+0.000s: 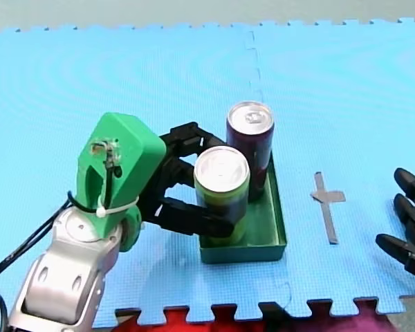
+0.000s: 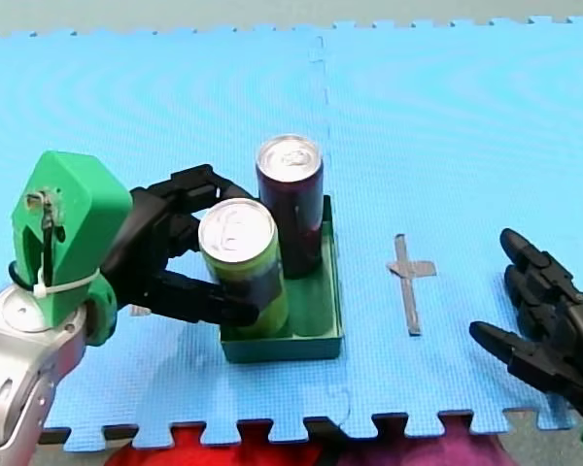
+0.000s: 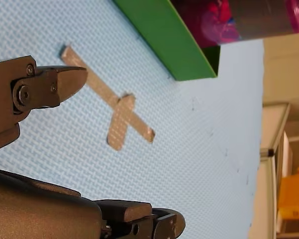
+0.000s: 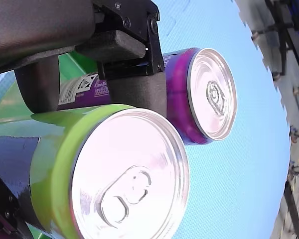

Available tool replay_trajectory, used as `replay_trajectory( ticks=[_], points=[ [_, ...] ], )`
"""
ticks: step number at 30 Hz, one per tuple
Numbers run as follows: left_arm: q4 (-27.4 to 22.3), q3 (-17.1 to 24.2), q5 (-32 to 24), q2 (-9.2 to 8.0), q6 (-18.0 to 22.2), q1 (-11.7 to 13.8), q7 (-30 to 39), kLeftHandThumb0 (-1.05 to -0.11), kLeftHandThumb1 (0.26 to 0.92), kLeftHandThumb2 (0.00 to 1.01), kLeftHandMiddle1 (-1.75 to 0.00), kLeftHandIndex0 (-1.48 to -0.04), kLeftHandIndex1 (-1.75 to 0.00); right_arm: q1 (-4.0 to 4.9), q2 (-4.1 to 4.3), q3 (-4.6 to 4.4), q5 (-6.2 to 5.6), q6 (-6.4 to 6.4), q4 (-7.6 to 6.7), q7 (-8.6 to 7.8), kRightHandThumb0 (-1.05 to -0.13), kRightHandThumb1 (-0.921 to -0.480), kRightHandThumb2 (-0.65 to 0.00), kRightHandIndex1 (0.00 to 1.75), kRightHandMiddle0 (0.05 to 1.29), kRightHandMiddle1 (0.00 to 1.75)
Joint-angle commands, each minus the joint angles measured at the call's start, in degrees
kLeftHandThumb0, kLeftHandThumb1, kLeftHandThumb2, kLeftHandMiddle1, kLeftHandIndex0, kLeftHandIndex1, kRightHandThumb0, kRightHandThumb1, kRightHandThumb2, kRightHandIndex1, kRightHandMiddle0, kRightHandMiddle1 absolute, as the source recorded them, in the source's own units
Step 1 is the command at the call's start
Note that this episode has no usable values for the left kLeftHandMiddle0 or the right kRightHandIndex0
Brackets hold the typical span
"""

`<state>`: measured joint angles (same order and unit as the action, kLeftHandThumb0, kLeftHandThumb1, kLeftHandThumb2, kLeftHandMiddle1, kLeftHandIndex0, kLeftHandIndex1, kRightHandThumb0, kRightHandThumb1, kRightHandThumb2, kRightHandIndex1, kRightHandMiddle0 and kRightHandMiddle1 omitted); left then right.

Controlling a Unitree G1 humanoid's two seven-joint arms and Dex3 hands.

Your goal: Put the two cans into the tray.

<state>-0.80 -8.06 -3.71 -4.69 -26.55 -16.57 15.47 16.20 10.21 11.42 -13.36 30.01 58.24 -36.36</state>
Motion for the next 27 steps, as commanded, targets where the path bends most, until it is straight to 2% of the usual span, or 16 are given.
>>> replay_trajectory(
  ticks=[1, 12, 27],
  points=[
    [-0.1, 0.4, -0.4, 0.01, 0.5, -0.1, 0.2, -0.217, 0.799, 0.0, -1.75, -0.53, -1.75, -0.96, -0.12, -0.16, 0.32, -1.38, 0.39, -0.15, -1.048, -0.921, -0.129, 0.0, 0.17, 0.0],
    [2.8, 0.7, -0.4, 0.29, 3.2, 0.8, 0.7, -0.223, 0.802, 0.0, -1.75, -0.53, -1.75, -1.41, 0.0, -0.25, 0.38, -1.58, -0.33, -0.04, -1.048, -0.921, -0.131, 0.0, 0.17, 0.0],
    [2.9, 1.0, -0.6, 0.19, 3.5, 1.2, 1.1, -0.227, 0.806, 0.0, -1.75, -0.52, -1.75, -1.6, 0.04, -0.18, 0.25, -1.66, -0.56, -0.2, -1.048, -0.921, -0.132, 0.0, 0.17, 0.0]
  ],
)
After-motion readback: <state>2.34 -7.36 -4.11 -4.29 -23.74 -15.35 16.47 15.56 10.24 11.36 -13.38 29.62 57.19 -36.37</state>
